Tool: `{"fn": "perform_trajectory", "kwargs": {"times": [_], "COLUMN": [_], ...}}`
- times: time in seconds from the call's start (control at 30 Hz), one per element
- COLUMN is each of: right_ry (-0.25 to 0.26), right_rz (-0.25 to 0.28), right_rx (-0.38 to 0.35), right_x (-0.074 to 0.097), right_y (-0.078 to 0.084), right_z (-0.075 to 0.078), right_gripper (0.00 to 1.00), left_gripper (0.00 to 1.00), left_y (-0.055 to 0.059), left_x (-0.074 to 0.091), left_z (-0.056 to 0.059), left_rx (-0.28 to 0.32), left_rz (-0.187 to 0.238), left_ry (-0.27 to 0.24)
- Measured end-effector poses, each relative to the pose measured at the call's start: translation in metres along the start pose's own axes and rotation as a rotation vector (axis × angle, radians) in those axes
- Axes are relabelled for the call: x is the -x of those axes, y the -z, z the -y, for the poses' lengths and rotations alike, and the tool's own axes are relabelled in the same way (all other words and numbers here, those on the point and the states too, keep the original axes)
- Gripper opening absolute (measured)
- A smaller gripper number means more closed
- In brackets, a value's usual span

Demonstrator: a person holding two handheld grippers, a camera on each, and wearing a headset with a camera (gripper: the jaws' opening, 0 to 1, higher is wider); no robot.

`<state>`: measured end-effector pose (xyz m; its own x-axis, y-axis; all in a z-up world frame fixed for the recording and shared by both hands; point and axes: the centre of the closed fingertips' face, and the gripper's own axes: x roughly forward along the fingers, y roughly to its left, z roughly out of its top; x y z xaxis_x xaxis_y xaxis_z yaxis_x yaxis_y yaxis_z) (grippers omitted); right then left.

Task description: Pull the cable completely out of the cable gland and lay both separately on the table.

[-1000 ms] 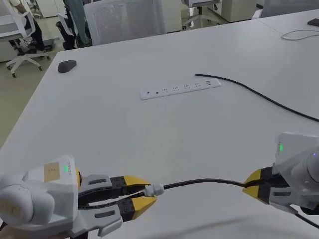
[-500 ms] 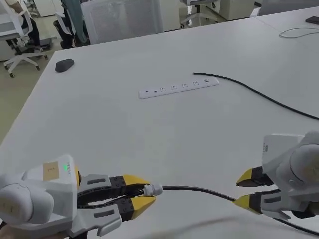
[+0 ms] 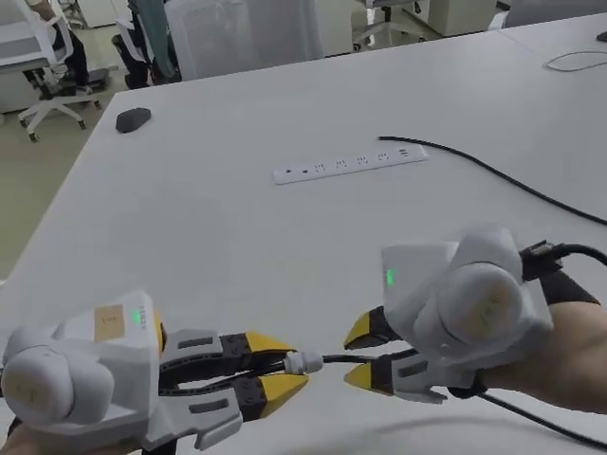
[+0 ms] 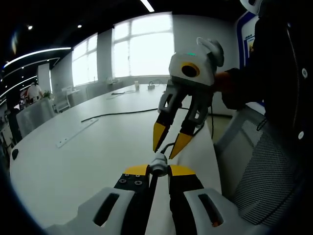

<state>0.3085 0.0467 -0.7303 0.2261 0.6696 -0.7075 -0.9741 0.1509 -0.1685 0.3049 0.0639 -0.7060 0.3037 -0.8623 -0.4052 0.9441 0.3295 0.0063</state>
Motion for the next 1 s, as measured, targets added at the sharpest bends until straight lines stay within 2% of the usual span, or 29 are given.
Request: {"fn": "perform_trajectory", "kwargs": {"times": [0.33, 0.4, 0.57, 0.73, 1.0], "right_ry": [-0.065, -0.067, -0.066, -0.045, -0.044], "right_rz": [0.0, 0.0, 0.0, -0.024, -0.037], "right_rx": [0.067, 0.049, 0.058, 0.086, 0.078], "right_x": [-0.012, -0.014, -0.014, -0.011, -0.012], "right_y": [-0.012, -0.013, -0.015, -0.008, -0.007], "right_z": [-0.009, -0.009, -0.009, -0.002, 0.003], "right_gripper": [0.0, 0.0, 0.0, 0.0, 0.0], "left_gripper": [0.15, 0.15, 0.15, 0.15, 0.15], "left_y": [0.005, 0.007, 0.007, 0.012, 0.032], "left_x": [0.002, 0.003, 0.009, 0.027, 0.073], "left_z": [0.001, 0.002, 0.0, -0.006, -0.015], "left_rx": [0.005, -0.003, 0.011, 0.01, 0.068], "left_rz": [-0.012, -0.014, 0.002, -0.011, 0.001], "left_ry": [0.001, -0.001, -0.014, -0.045, -0.163]}}
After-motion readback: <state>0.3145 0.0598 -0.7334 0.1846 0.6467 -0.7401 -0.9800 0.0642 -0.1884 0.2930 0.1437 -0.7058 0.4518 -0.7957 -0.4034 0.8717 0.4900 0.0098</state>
